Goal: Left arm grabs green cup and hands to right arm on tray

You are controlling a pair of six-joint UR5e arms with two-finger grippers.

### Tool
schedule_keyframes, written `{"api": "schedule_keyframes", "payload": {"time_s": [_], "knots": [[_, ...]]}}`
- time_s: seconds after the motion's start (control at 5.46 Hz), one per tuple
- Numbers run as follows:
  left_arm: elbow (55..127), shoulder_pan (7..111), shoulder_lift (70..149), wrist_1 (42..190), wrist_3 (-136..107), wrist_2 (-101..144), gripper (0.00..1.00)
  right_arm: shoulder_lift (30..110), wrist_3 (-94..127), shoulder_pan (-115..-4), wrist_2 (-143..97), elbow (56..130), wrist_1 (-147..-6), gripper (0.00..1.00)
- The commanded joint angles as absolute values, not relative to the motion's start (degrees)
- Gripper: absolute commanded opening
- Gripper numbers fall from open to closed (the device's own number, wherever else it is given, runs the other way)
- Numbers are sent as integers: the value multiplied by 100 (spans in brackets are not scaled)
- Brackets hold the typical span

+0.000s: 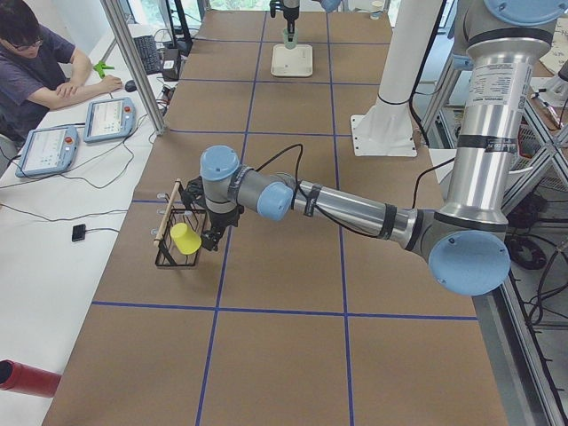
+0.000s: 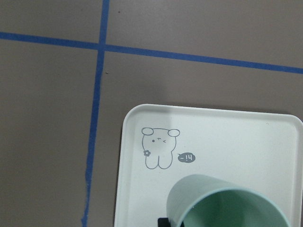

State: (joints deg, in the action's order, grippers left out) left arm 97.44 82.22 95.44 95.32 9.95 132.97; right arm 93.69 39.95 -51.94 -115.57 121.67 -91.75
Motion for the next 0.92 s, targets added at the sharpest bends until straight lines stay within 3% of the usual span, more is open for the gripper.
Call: {"api": "schedule_keyframes", "payload": {"time_s": [0.0, 0.18, 0.55, 0.73], "knots": [[9633, 8543, 9483, 9273, 1336, 13315, 100, 9887, 4043, -5186, -11593, 11011, -7129, 0], [9633, 8543, 9483, 9281, 1327, 13324, 100, 9922, 4052, -5186, -11628, 10917, -6997, 0], [9659, 8534, 9483, 9273, 1327, 13324, 100, 9897, 4043, -5177, -11768, 10863, -6970, 99], [9677, 8543, 9483, 9272, 1310, 13324, 100, 9896, 4026, -5255, -11803, 11124, -7057, 100]]}}
